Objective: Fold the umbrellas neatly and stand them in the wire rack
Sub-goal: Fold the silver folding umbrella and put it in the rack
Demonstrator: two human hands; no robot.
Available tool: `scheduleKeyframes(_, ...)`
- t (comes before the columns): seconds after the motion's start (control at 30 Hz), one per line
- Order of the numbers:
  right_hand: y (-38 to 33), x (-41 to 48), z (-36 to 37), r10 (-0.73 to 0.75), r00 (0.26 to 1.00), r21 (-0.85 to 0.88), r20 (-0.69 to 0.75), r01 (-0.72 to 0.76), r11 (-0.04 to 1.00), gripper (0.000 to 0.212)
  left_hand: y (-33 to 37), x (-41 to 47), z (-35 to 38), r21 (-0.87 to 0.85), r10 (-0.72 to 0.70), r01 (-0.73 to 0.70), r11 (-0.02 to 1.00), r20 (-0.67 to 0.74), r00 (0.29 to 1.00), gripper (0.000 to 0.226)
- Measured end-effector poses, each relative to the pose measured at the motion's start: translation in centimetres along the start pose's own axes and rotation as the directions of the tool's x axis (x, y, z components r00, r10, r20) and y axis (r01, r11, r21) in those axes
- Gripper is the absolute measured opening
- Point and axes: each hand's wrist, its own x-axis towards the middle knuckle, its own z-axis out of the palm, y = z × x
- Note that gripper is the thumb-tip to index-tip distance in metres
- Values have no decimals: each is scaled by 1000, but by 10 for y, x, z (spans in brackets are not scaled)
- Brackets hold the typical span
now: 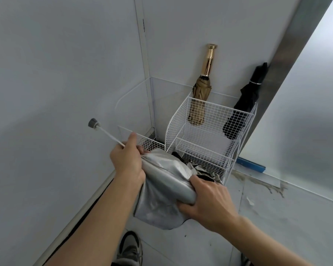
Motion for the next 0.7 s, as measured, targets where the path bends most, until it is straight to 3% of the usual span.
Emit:
scheduleKeyframes(0.1, -1, 0, 1, -13, 999, 67, 47, 10, 998, 53, 5, 1, 0, -70, -23, 23, 997, 10, 1000, 39)
scheduleKeyframes(0.17, 4, 3, -5, 26, 999, 207, -24, -21, 978, 60, 6, -2, 0, -89, 1, 2, 996, 37, 999, 40)
scheduleKeyframes(0.23, 14, 9, -14, 156, 969, 344, -190, -83, 935, 58, 6, -6, 2, -73, 33, -27, 997, 81, 996, 43)
scheduleKeyframes(0.3, 24, 17, -24, 320, 918, 503, -236, -166, 848, 59, 5, -11, 3, -47, 44, -38, 998, 144, 989, 48)
scheduleKeyframes(0.37, 31, 23, -34, 403, 913, 693, -56, -255, 674, 71, 3, -15, 5, -12, 35, -33, 999, 224, 974, 57)
scheduleKeyframes(0.43, 36, 25, -38, 356, 923, 818, 145, -314, 483, 81, 0, -19, 6, 23, 18, -27, 999, 301, 953, 68)
scheduleKeyframes(0.47, 37, 25, -39, 323, 927, 840, 192, -326, 434, 79, -1, -21, 6, 38, 14, -28, 999, 333, 943, 71)
scheduleKeyframes(0.6, 40, 30, -36, 341, 931, 815, 132, -297, 498, 88, 0, -25, 6, 97, 30, -82, 992, 447, 894, 70)
scheduleKeyframes(0.7, 41, 29, -42, 270, 930, 816, 249, -351, 460, 81, 3, -26, 4, 133, 15, -101, 986, 528, 849, 68)
